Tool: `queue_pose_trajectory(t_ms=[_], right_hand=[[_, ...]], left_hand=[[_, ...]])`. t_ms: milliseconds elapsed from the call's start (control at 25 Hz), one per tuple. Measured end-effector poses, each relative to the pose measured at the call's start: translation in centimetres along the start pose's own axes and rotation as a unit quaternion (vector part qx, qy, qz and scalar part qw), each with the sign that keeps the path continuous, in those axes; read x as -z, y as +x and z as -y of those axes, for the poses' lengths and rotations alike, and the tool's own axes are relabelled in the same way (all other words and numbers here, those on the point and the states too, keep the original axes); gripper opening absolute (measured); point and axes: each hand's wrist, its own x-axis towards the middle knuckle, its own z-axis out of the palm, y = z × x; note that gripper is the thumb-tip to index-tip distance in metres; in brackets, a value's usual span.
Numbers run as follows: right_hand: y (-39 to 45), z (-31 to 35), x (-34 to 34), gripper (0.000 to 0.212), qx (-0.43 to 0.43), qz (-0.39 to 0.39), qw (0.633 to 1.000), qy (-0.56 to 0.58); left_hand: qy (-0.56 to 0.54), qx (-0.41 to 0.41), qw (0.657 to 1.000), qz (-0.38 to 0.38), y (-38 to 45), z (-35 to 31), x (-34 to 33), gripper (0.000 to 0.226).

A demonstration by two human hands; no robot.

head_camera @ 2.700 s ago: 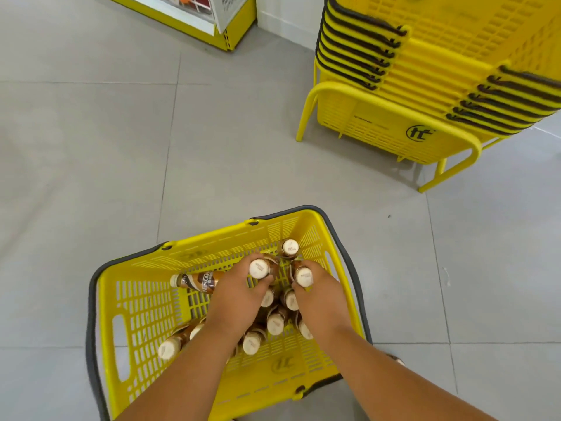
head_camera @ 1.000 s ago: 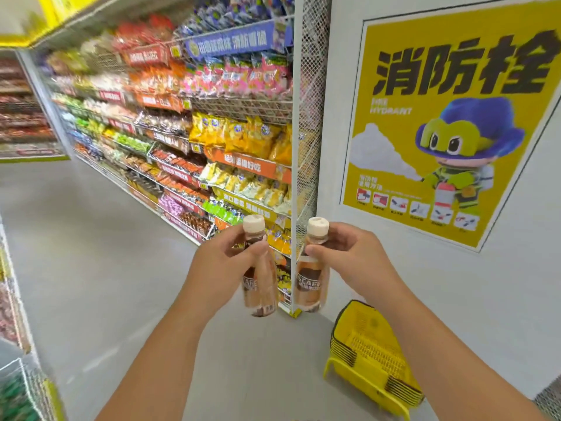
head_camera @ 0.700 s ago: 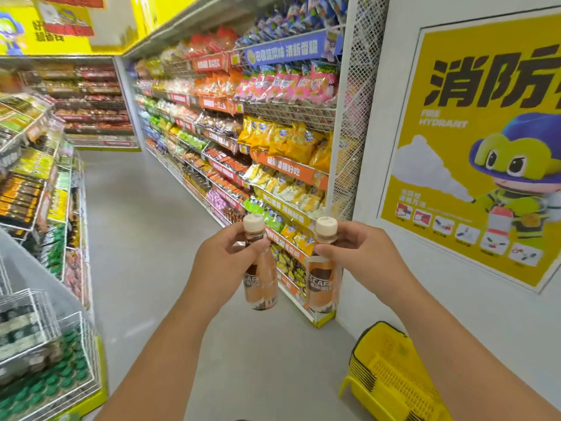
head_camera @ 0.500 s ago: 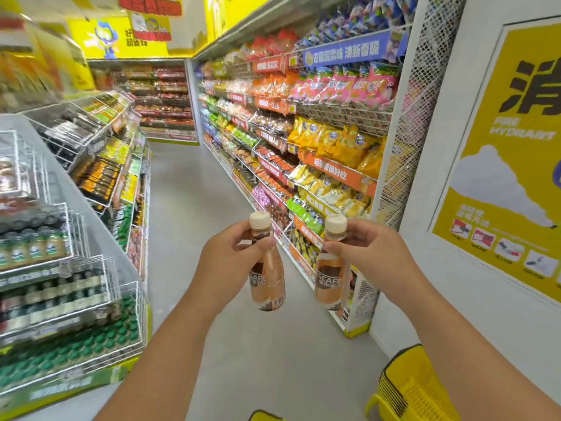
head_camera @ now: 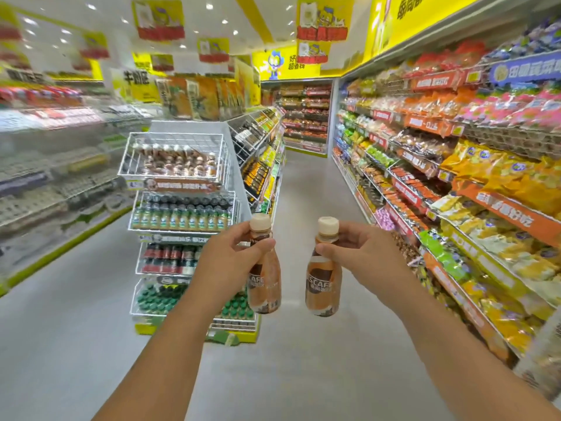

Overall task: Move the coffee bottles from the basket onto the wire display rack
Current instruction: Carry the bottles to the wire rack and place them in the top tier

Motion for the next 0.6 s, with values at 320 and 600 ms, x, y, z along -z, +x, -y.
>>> queue_pose_trajectory(t_ms=[320, 600], right_hand=[[11.0, 2.5, -20.8, 0.020, 0.021, 0.054, 0.998, 0.013], [20.2, 4.1, -34.0, 0.019, 0.013, 0.047, 0.999, 0.016]], left_hand=[[0.068, -0.001, 0.996, -0.054, 10.0, 6.8, 19.6, 0.016], [0.088, 0.005, 0.994, -0.070, 19.6, 11.6, 32.2, 0.022]])
